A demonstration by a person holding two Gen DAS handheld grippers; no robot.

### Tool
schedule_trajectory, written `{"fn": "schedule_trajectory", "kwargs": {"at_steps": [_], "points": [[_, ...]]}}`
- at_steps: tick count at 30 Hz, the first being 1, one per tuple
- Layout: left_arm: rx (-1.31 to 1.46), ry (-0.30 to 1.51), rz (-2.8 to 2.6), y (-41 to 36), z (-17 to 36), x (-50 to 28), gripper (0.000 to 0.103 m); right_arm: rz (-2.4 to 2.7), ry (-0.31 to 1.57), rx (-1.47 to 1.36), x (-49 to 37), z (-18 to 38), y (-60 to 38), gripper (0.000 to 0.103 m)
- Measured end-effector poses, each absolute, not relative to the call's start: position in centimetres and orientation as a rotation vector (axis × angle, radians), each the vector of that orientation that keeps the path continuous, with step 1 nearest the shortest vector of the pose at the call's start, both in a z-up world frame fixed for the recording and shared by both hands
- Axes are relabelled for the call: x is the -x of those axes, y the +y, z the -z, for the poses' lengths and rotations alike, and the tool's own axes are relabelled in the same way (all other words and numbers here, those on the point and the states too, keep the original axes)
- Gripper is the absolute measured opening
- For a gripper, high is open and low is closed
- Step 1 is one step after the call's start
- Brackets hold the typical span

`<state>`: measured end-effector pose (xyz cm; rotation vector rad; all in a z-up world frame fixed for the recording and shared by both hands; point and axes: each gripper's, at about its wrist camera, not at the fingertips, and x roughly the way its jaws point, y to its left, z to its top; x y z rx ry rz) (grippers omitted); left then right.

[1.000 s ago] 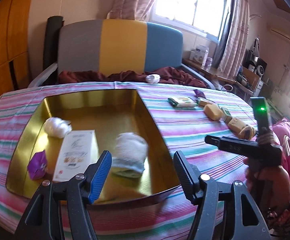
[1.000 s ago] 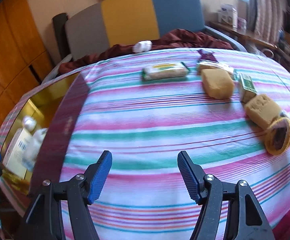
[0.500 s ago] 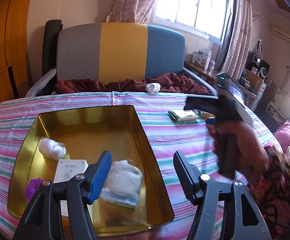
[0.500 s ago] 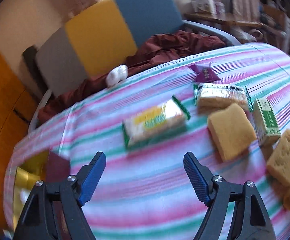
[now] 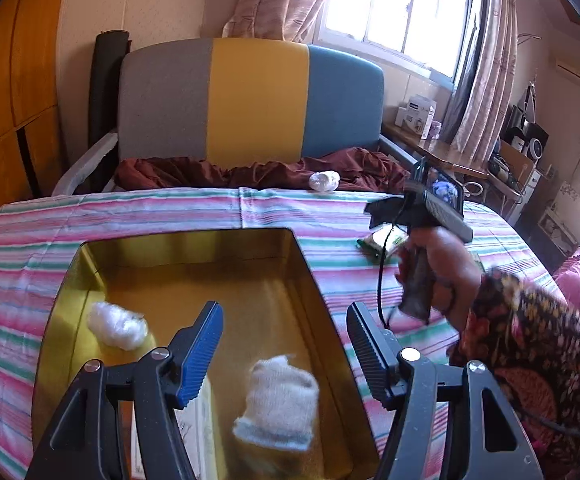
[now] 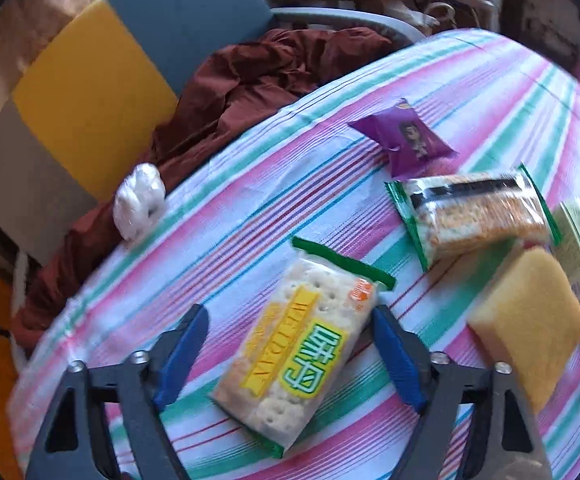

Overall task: Organize objects
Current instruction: 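Reach to the WEIDAN cracker packet and grasp it with the right tool, then grasp the white plastic-bag bundle with the left tool while the right tool holds the packet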

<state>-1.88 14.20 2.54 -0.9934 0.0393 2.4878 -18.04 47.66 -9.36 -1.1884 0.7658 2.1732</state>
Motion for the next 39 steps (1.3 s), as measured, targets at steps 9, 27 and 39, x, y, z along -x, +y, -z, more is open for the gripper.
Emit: {"fn": "schedule_trajectory", "kwargs": {"at_steps": [9,27,39], "points": [[0.970,0.084,-2.419,19.6,-4.4,5.9,0.065,-2.459,0.631,1.263,13.3,9.4,48.3,0.051],[1.190,0.107,-2.308,37.3,3.1,24.8,0.073,-2.639,0.215,1.205,9.9,10.3,46.7,0.051],[1.161,0.134,-2.480,42.1,6.7,32.1,0.077,-2.653,0.231,1.183,9.6,10.5,46.7,0.052]]}}
